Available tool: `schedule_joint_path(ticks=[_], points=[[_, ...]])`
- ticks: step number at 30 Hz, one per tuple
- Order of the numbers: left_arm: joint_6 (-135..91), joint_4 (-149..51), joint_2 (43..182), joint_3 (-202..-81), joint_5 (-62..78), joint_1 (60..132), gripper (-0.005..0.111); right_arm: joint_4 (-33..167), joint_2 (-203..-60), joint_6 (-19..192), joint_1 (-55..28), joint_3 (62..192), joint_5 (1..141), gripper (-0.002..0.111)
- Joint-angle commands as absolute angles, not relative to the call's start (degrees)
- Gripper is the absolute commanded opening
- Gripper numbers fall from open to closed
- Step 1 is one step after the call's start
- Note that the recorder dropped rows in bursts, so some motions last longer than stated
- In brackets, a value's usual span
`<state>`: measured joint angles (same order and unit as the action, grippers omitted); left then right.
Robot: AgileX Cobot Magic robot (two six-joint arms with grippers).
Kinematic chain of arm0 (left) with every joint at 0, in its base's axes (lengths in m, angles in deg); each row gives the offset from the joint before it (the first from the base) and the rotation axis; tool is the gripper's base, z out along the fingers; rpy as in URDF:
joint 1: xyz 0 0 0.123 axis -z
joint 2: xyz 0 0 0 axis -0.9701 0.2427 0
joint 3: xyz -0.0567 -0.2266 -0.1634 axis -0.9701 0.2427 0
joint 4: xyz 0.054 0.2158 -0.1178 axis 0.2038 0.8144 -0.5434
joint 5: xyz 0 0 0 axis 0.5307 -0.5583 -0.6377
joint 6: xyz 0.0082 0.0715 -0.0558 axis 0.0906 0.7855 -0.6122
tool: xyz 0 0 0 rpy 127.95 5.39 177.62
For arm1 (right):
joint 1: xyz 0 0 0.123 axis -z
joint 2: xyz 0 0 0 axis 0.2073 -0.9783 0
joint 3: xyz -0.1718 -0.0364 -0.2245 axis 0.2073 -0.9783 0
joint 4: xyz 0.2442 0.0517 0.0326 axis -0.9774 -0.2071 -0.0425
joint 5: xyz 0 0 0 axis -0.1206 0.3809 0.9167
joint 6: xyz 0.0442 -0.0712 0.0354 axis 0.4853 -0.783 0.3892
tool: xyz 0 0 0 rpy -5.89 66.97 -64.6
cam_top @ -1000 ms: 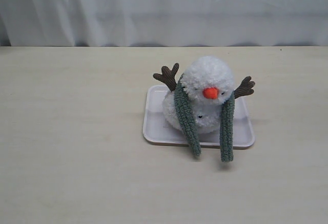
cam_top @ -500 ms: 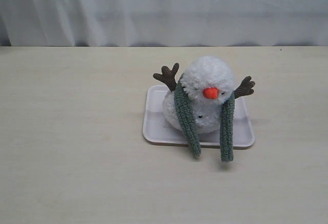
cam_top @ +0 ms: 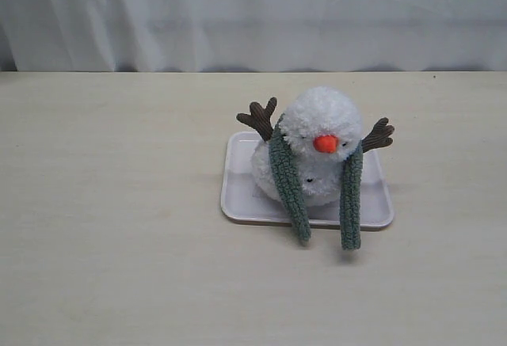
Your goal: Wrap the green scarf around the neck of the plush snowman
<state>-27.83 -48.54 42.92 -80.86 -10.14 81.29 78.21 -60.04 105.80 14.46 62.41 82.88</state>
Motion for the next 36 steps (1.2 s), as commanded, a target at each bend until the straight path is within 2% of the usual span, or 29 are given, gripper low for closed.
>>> schedule_joint_path(ticks=[1,6,14,17,36], points=[[-27.98,-48.69,42.76,-80.67,-9.69,81.66,0.0,77.9,-59.76,105.29,14.44,62.32,82.89,0.004],[-27.98,-48.69,42.76,-80.67,-9.69,81.66,0.0,77.51,-59.76,105.29,14.44,62.32,82.73,0.004],[-27.98,-48.69,42.76,-80.67,-9.69,81.66,0.0,70.6,-59.76,98.42,14.44,62.32,69.45,0.004],[-27.98,-48.69,42.76,-80.67,-9.69,81.66,0.0,68.88,-59.76,93.26,14.44,62.32,68.52,0.004],[-27.98,-48.69,42.76,-80.67,-9.69,81.66,0.0,65.24,-59.76,84.36,14.44,62.32,85.39,0.004]])
